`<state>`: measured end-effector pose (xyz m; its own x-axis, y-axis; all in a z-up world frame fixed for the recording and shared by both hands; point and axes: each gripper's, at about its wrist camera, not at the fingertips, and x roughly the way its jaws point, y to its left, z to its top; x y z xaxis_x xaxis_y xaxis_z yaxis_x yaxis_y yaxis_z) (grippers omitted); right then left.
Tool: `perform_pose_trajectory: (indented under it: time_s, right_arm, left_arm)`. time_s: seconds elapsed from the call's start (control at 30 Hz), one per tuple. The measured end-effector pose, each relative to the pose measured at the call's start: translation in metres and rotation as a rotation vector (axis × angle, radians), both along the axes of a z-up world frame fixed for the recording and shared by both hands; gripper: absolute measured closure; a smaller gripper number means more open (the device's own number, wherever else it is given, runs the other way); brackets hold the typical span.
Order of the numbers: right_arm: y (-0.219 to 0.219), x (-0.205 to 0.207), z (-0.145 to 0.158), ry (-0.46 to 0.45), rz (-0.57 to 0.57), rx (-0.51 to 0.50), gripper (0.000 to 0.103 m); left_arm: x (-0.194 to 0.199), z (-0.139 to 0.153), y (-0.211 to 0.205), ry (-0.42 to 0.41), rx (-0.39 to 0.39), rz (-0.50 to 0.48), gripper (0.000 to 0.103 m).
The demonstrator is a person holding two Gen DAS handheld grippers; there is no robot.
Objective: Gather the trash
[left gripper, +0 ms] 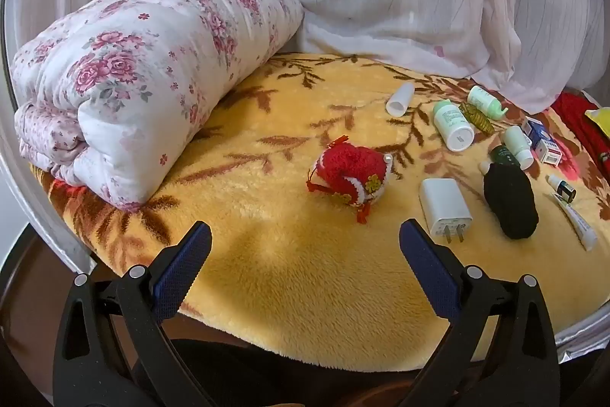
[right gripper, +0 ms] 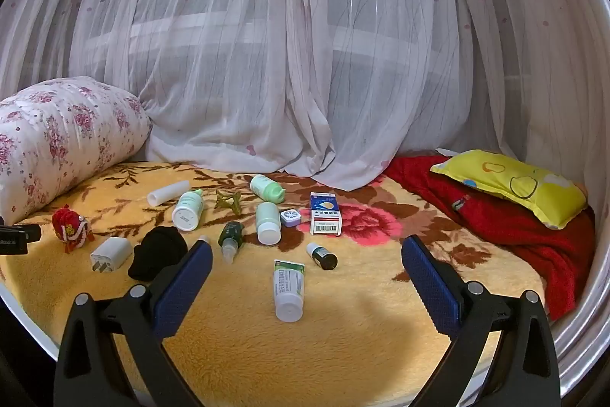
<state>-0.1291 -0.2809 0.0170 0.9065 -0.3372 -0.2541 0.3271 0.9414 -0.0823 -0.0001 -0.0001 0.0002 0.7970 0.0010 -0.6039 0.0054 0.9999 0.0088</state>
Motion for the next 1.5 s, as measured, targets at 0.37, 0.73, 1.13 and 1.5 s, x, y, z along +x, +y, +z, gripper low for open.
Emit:
perform_pose_trajectory:
  time_s: [0.37, 0.73, 1.13, 1.5]
  right_arm:
    - [0.0002, -0.0001, 0.0001, -0.002, 0.001, -0.002, 0.005]
    - [-0.0011, 0.0, -0.0006, -0.002, 0.0, -0.001, 0.005]
    - [-0.0015, -0.0011, -0.0008, -0.003, 0.0, -0.001, 0.005]
    - [-0.0024, -0.0015, -0.0015, -0.004, 0.0, 0.0, 0.005]
  left_arm:
    - [0.0005, 0.0, 0.0003, 0.0, -0.002, -0.002, 0.007]
    - [-0.0003, -0.0001, -0.0002, 0.0, 0.0, 0.0, 0.007]
    - [-0.0003, 0.0, -0.0001, 0.001, -0.001, -0.001, 0.007]
    - [-0.0002, -0.0001, 0.0, 0.002, -0.001, -0.002, 0.007]
